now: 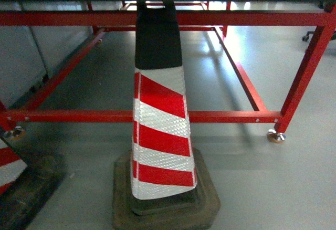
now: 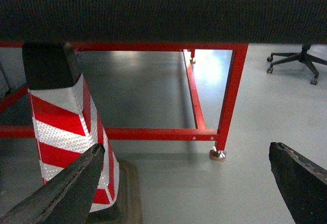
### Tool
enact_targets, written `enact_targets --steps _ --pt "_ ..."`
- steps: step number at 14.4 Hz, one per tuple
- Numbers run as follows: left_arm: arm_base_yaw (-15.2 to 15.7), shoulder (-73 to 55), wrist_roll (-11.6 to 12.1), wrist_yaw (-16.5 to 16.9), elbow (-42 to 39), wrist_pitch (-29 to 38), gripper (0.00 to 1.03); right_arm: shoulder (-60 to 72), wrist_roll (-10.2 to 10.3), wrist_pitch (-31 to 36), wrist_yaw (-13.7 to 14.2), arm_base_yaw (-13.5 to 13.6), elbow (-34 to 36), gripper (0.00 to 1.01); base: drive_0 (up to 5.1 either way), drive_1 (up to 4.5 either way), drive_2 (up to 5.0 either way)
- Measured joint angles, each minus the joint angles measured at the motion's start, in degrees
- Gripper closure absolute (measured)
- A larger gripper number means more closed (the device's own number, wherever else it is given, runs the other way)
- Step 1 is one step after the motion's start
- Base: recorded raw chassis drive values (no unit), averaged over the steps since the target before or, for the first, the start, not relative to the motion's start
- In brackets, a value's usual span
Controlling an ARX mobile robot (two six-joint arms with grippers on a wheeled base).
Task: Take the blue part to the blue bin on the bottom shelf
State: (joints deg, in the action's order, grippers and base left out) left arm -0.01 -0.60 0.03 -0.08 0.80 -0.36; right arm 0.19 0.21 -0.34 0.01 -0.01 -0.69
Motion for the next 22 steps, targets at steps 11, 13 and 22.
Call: enact_targets --steps 11,13,22 --pt "0.0 0.0 0.0 0.1 0.0 0.1 0.05 0.0 -0.1 0.0 0.0 0.0 0.0 0.03 0.0 0.00 0.0" --pt "0.0 0.0 0.0 0.1 0.0 0.1 0.05 0.0 -0.1 0.1 0.0 0.0 0.0 0.03 0.0 0.00 0.0" --pt "0.0 0.0 0.0 0.1 0.0 0.3 0.05 0.0 0.0 0.2 0.0 0.0 0.0 0.03 0.0 0.00 0.0"
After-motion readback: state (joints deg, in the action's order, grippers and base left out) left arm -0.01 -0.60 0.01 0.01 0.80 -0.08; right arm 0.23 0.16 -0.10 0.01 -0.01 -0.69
